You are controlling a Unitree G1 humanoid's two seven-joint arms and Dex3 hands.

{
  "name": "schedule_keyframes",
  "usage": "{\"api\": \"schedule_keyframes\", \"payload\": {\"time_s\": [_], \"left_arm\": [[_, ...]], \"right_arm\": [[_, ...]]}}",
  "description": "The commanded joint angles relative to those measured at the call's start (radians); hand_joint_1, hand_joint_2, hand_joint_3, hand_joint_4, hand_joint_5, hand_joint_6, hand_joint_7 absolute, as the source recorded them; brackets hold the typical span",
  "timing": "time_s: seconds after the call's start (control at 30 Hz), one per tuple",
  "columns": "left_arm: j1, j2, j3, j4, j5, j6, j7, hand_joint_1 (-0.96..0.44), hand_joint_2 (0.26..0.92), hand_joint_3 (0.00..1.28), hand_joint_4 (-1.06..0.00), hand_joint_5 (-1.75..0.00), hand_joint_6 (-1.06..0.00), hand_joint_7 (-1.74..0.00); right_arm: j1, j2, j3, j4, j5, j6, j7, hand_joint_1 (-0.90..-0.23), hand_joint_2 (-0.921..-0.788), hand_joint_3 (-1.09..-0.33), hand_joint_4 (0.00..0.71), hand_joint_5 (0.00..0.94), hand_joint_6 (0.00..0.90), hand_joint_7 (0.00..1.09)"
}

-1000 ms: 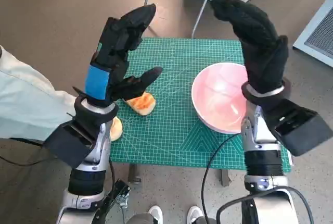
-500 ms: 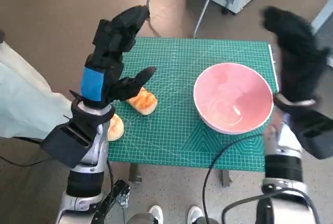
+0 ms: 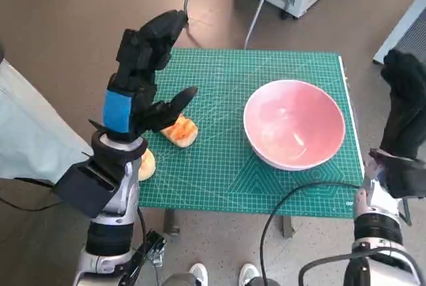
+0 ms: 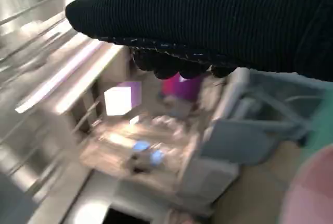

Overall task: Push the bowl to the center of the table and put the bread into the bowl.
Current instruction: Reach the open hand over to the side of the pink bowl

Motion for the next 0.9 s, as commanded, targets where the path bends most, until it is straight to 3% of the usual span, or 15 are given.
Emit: {"api": "schedule_keyframes", "payload": {"time_s": [0.03,0.3,0.67,0.9], "left_arm": [[0.020,0.003,0.001,-0.007,0.008,-0.010,0.007,-0.43,0.921,0.25,-0.34,0.00,-0.11,-0.66],[0.019,0.013,0.009,0.005,0.000,-0.017,0.001,-0.44,0.921,0.25,-0.34,0.00,-0.11,-0.65],[0.022,0.029,0.012,0.010,-0.002,-0.017,-0.004,-0.44,0.921,0.24,-0.34,0.00,-0.12,-0.63],[0.030,0.042,0.013,-0.004,-0.002,-0.010,-0.008,-0.44,0.921,0.24,-0.33,0.00,-0.12,-0.62]], "right_arm": [[0.043,0.012,0.011,0.074,-0.023,0.055,-0.041,-0.609,-0.921,-0.886,0.222,0.038,-0.001,0.70],[0.046,0.065,0.027,0.111,-0.024,0.121,-0.073,-0.587,-0.921,-0.907,0.236,0.039,0.007,0.69],[0.002,0.148,-0.027,0.153,0.054,0.220,-0.015,-0.559,-0.921,-0.904,0.249,0.038,0.041,0.70],[-0.042,0.190,-0.047,0.168,0.062,0.273,-0.045,-0.570,-0.921,-0.913,0.268,0.044,0.075,0.71]]}}
